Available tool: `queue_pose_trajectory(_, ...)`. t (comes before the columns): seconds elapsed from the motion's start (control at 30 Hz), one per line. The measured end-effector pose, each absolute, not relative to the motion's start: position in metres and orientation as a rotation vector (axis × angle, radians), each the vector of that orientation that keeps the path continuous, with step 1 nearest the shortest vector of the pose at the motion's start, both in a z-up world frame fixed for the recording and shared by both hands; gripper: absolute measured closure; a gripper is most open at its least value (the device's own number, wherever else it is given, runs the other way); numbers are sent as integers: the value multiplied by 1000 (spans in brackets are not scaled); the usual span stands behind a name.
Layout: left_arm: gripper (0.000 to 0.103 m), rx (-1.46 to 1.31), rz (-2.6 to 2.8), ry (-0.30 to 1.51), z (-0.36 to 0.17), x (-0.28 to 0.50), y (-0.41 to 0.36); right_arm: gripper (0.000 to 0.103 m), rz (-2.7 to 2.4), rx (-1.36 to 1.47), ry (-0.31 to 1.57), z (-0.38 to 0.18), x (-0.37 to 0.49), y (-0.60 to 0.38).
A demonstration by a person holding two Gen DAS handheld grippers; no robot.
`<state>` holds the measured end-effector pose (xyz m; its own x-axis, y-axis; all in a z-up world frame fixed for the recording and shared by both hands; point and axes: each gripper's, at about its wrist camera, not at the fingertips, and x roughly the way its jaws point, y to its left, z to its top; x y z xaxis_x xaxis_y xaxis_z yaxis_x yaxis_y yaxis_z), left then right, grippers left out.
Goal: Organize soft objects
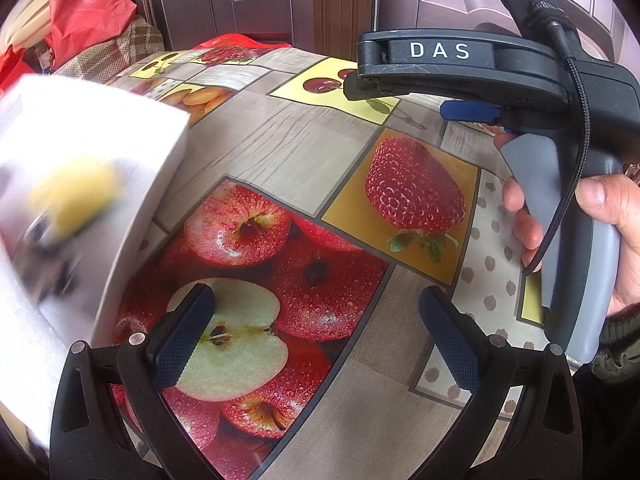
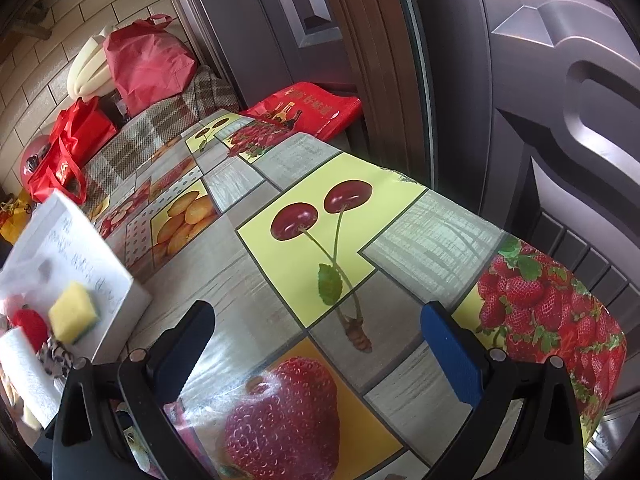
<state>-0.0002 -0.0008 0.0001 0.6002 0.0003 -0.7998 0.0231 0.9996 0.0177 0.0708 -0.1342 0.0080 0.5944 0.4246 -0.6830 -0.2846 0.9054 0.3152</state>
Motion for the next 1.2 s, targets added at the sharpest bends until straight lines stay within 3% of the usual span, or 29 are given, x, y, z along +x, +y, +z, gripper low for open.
queue_pose_trajectory(1.2, 1, 29, -14, 928, 3, 1, 0, 0, 467, 86, 872, 6, 70, -112)
